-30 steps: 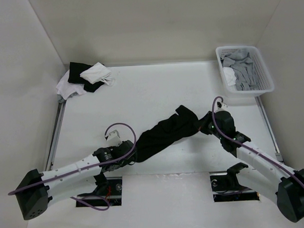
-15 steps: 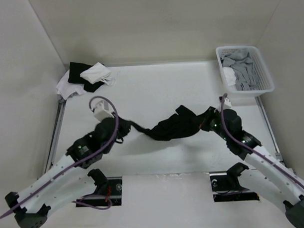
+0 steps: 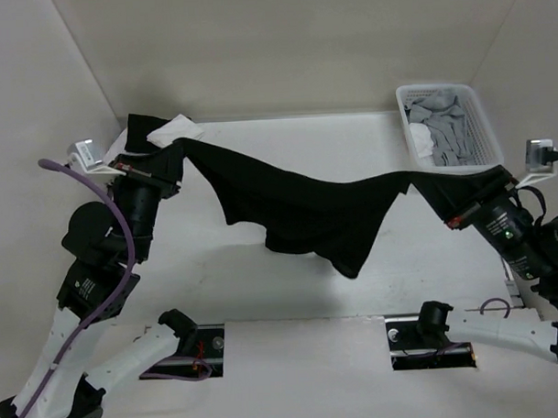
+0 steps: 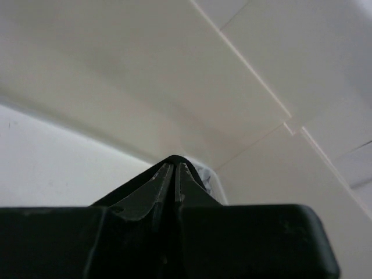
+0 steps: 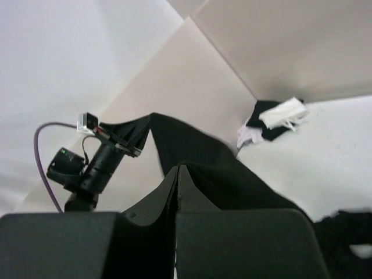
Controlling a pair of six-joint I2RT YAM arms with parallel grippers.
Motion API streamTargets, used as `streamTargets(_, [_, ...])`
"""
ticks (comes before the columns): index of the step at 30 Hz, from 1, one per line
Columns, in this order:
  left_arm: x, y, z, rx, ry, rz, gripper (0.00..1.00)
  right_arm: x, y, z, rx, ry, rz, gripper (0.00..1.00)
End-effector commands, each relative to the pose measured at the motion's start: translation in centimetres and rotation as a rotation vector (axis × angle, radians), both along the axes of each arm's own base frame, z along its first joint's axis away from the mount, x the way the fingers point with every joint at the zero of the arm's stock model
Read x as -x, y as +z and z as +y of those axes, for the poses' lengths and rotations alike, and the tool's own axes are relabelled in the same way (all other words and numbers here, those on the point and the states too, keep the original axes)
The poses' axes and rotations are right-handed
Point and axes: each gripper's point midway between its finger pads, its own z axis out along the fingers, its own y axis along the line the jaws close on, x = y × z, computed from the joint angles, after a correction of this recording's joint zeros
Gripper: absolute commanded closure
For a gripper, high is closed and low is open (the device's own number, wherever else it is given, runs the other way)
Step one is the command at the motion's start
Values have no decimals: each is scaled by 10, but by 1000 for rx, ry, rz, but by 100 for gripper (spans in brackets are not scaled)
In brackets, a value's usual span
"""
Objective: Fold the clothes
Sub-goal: Flatten the tank top out
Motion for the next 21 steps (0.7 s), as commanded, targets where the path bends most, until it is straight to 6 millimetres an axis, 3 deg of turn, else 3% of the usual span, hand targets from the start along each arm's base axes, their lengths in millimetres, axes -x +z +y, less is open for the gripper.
streamTargets(1, [-9, 35, 15, 5, 80, -109, 97, -30, -5, -2, 123, -179, 1, 100])
streamTargets(4, [-46, 12, 11, -39, 120, -50, 97, -63, -7, 18, 196, -250, -23, 100])
streamTargets(7, [-91, -36, 3, -40, 117, 52, 97, -115, -31, 42, 247, -226, 33, 100])
streamTargets(9, [-121, -61, 11, -17, 140, 103, 97, -160, -48, 42, 236, -222, 90, 100])
streamTargets(11, [-152, -71, 26, 8, 153, 138, 97, -199, -55, 37, 213, -224, 123, 100])
streamTargets(13, [-184, -65, 37, 43, 141, 149, 97, -235, -51, 34, 201, -223, 143, 100])
streamTargets(16, [-214, -31, 49, 96, 118, 110, 98, -274, -24, 29, 183, -217, 135, 100])
streamTargets(21, [-223, 43, 65, 96, 139, -14, 98, -289, 49, 28, 143, -197, 36, 100])
